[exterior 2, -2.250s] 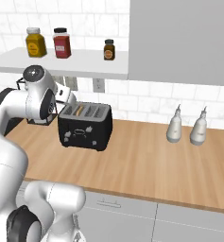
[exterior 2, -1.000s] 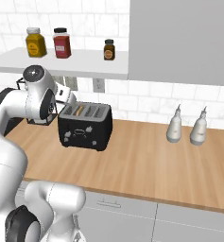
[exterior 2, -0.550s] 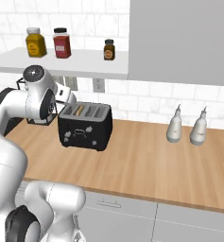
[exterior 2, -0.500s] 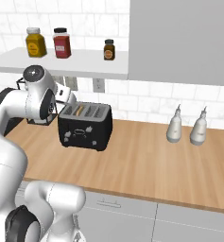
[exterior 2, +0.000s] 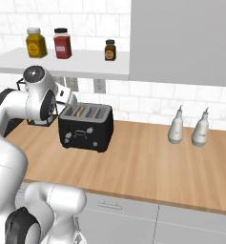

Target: Start the toaster. Once the lever pops up, take the bread to the plate on the dining counter.

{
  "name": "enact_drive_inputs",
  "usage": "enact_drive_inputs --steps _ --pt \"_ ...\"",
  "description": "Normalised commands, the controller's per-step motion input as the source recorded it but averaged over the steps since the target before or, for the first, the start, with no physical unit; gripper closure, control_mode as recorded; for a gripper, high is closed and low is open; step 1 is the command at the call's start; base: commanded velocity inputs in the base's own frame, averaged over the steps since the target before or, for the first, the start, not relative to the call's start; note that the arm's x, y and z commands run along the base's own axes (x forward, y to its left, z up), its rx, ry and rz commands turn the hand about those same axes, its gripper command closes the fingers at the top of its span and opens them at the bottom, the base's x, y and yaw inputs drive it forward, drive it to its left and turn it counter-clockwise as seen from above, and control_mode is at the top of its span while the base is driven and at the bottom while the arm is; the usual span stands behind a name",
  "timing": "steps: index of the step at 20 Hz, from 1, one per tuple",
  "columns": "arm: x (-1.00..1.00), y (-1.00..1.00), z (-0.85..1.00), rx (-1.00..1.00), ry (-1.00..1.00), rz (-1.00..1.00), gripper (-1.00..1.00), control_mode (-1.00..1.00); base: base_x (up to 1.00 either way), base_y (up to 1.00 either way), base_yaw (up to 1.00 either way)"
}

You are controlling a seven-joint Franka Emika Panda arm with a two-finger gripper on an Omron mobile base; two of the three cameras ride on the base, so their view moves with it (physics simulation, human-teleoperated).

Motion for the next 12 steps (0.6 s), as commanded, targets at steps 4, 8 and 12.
enact_drive_inputs --steps 4,8,12 --pt "0.0 0.0 0.0 0.0 0.0 0.0 -1.0 -1.0 0.0 0.0 0.0" --pt "0.0 0.0 0.0 0.0 0.0 0.0 -1.0 -1.0 0.0 0.0 0.0" --pt "0.0 0.0 0.0 0.0 0.0 0.0 -1.0 -1.0 0.0 0.0 0.0"
